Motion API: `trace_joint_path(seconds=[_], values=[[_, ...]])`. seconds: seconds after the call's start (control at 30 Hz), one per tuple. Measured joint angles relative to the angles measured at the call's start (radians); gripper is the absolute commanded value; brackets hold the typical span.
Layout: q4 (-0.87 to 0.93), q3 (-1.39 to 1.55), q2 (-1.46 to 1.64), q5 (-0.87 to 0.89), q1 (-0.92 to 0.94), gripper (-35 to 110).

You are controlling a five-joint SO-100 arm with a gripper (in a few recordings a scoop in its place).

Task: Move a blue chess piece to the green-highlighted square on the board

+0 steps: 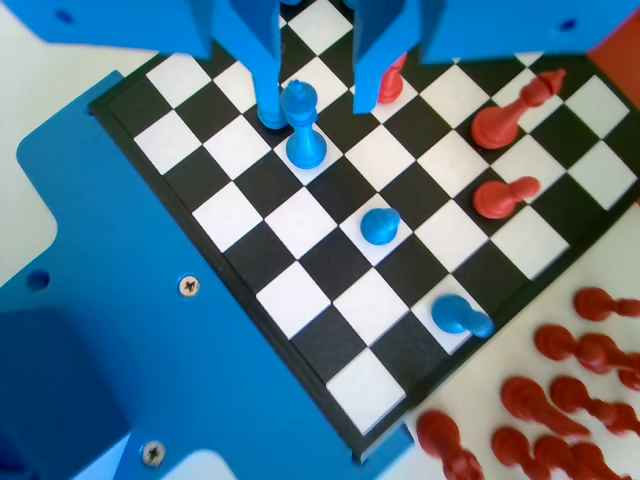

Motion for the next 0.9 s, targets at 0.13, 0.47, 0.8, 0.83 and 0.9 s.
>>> trace_joint_path(seconds=[0.13,0.47,0.8,0.83,0.9], values=[[-0.011,-0.002,-0.020,0.031,-0.015,14],[-0.072,0.000,-0.055,0.064,-0.066,14],[-0.149,0.057,-0.074,0.052,-0.063,14],[-0.158,0.063,-0.074,0.052,-0.063,14],[-0.170,0.080,-0.074,0.052,-0.060,13]])
